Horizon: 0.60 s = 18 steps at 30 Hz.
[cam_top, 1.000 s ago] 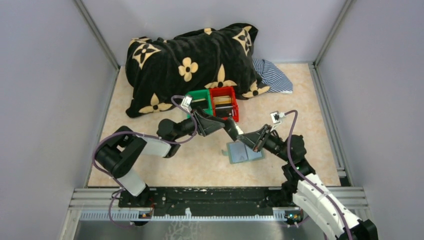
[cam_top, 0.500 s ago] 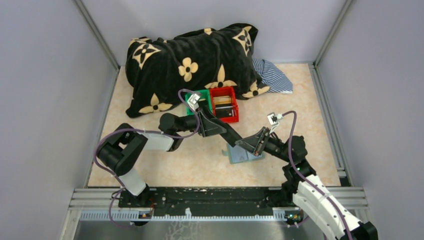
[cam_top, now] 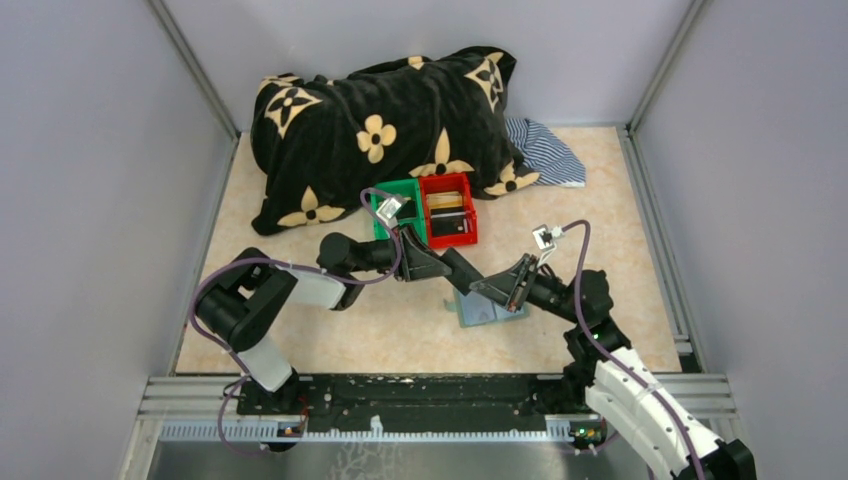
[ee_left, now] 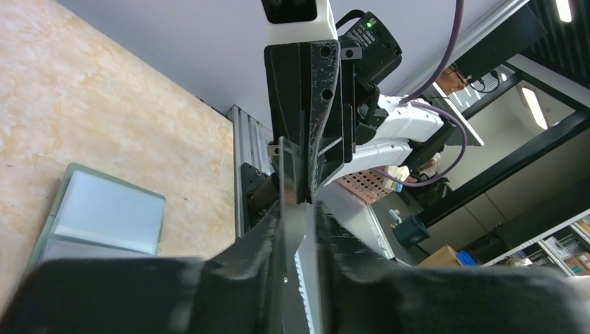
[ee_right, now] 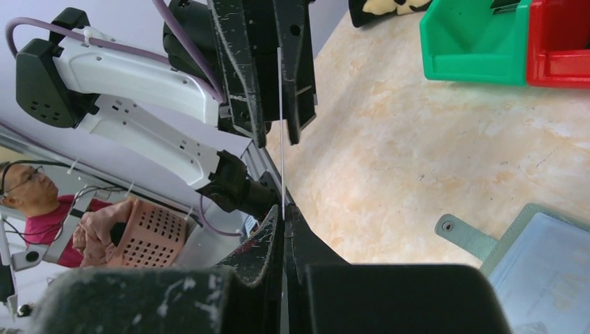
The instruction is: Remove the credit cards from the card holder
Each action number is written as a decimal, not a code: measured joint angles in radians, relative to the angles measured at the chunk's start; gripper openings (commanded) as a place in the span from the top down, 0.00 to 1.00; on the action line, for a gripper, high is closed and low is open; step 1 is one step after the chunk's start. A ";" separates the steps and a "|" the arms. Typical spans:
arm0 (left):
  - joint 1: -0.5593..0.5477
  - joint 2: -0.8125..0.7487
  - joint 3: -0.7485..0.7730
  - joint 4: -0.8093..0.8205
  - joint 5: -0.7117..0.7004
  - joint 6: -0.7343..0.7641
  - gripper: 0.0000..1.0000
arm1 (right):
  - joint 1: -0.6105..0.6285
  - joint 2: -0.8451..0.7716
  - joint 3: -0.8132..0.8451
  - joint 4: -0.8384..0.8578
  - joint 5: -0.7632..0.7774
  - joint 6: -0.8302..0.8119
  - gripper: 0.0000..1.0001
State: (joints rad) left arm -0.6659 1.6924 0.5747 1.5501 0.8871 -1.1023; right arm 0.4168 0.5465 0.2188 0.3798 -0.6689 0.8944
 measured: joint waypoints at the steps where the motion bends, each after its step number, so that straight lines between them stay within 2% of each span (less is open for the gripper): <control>1: 0.000 0.000 0.000 0.000 0.000 -0.001 0.62 | 0.000 0.000 0.000 0.000 -0.002 0.000 1.00; 6: 0.000 0.000 0.005 0.000 -0.001 -0.002 0.63 | 0.000 -0.003 0.000 -0.001 -0.006 0.000 1.00; 10: 0.000 0.000 0.014 0.000 -0.004 0.000 0.83 | 0.000 -0.003 0.000 -0.002 -0.008 0.000 1.00; 12: 0.000 0.000 0.014 0.000 -0.005 0.000 1.00 | 0.000 -0.003 0.000 -0.002 -0.009 0.000 1.00; 18: 0.000 0.000 0.014 0.000 -0.007 -0.001 1.00 | 0.000 -0.003 0.000 -0.002 -0.011 -0.002 1.00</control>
State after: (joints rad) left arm -0.6662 1.6924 0.5892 1.5497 0.8799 -1.1030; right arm 0.4168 0.5434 0.2192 0.3779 -0.6800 0.8928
